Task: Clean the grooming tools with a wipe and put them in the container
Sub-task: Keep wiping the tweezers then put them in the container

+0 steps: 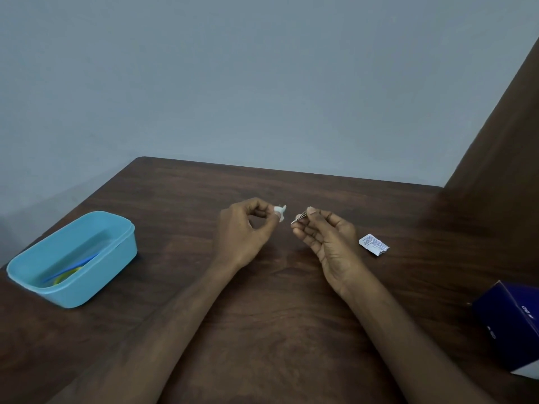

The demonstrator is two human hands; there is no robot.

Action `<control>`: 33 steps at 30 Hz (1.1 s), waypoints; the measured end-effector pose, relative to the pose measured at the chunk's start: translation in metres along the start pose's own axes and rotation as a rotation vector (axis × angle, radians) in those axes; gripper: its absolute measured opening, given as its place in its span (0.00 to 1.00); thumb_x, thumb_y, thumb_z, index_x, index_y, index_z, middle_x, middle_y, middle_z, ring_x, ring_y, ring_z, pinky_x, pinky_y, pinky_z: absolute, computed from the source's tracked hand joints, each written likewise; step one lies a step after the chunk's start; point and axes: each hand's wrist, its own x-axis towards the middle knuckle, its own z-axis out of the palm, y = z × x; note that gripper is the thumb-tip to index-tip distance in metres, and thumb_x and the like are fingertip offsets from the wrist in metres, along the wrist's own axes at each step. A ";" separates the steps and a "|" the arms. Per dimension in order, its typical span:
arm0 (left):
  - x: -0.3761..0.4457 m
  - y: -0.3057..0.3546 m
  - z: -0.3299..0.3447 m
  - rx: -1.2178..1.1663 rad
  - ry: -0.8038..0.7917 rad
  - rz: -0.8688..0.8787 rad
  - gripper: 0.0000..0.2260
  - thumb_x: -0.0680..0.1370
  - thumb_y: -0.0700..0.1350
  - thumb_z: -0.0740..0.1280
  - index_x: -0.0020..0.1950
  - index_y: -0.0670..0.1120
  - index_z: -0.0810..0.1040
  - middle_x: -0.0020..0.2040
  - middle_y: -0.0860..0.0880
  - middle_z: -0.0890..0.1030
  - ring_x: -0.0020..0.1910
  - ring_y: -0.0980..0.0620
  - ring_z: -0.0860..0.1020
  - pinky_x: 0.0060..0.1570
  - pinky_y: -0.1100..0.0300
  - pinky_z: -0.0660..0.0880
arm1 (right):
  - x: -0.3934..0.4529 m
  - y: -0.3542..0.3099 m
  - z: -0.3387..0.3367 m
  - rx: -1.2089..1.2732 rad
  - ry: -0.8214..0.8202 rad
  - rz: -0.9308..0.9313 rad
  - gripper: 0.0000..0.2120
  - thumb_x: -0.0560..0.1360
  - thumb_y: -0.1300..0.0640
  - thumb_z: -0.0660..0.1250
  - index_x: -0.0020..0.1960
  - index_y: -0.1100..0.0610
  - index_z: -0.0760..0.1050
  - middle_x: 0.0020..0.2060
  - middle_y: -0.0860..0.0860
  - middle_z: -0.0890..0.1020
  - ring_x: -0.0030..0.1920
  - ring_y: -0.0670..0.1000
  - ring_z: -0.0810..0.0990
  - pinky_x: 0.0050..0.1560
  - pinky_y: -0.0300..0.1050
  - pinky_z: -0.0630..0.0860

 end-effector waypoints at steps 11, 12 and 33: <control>-0.005 0.008 -0.001 -0.100 -0.175 0.123 0.03 0.79 0.49 0.77 0.49 0.58 0.87 0.48 0.60 0.88 0.25 0.42 0.79 0.24 0.47 0.73 | 0.001 0.005 -0.003 -0.066 0.095 -0.092 0.08 0.78 0.66 0.75 0.56 0.64 0.80 0.44 0.58 0.87 0.40 0.52 0.89 0.42 0.41 0.85; -0.005 0.008 -0.001 -0.091 -0.186 0.145 0.02 0.79 0.49 0.77 0.49 0.58 0.87 0.48 0.60 0.88 0.24 0.47 0.78 0.24 0.52 0.71 | 0.000 0.005 -0.003 -0.068 0.099 -0.096 0.09 0.78 0.66 0.75 0.56 0.64 0.80 0.43 0.58 0.88 0.41 0.53 0.89 0.43 0.41 0.85; 0.005 -0.011 0.007 -0.211 -0.137 -0.099 0.03 0.75 0.44 0.80 0.45 0.52 0.89 0.39 0.55 0.87 0.28 0.60 0.73 0.32 0.64 0.69 | 0.004 0.012 -0.016 -1.018 0.061 -0.660 0.08 0.72 0.64 0.74 0.49 0.54 0.86 0.34 0.46 0.83 0.34 0.43 0.81 0.40 0.41 0.79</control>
